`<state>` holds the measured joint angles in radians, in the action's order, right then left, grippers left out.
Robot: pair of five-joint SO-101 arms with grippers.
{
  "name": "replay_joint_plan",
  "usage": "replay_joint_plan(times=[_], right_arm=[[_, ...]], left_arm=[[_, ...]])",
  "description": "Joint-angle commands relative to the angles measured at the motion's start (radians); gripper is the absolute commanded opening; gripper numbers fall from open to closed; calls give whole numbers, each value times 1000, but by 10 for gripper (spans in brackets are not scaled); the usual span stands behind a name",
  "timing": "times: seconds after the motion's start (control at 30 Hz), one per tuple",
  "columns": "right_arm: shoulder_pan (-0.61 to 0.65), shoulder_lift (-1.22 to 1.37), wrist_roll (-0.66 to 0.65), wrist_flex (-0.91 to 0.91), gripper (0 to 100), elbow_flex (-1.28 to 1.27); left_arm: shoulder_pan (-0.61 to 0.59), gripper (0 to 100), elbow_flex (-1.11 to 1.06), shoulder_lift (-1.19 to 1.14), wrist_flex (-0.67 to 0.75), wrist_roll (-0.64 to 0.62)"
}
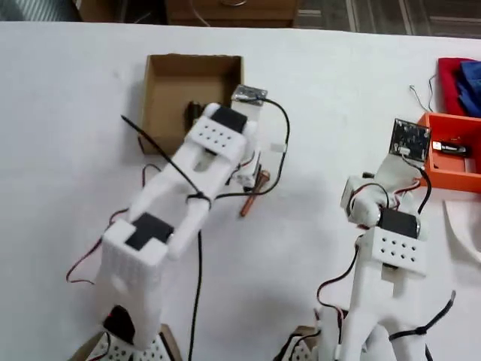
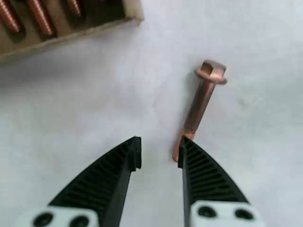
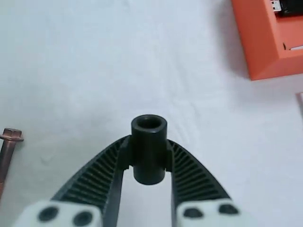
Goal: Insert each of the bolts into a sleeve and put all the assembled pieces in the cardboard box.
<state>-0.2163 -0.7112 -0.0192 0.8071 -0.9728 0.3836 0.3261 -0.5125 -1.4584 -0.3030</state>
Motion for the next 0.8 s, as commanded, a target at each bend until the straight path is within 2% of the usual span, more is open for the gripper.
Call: replay_joint_plan(times=[0.0, 0.23, 0.4, 0.57, 0.77], right_arm=[[-10, -27, 0, -21, 22, 8], [-8, -24, 0, -21, 22, 6], [-8, -24, 2, -21, 22, 6], [-7, -21, 5, -21, 22, 6], [-7, -21, 6, -21, 22, 6]], left_arm=[[14, 157, 153, -63, -9, -8], [25, 155, 302, -215, -11, 123], [69, 155, 351, -253, -44, 121], [103, 155, 349, -267, -20, 121], [94, 155, 355, -270, -18, 121]])
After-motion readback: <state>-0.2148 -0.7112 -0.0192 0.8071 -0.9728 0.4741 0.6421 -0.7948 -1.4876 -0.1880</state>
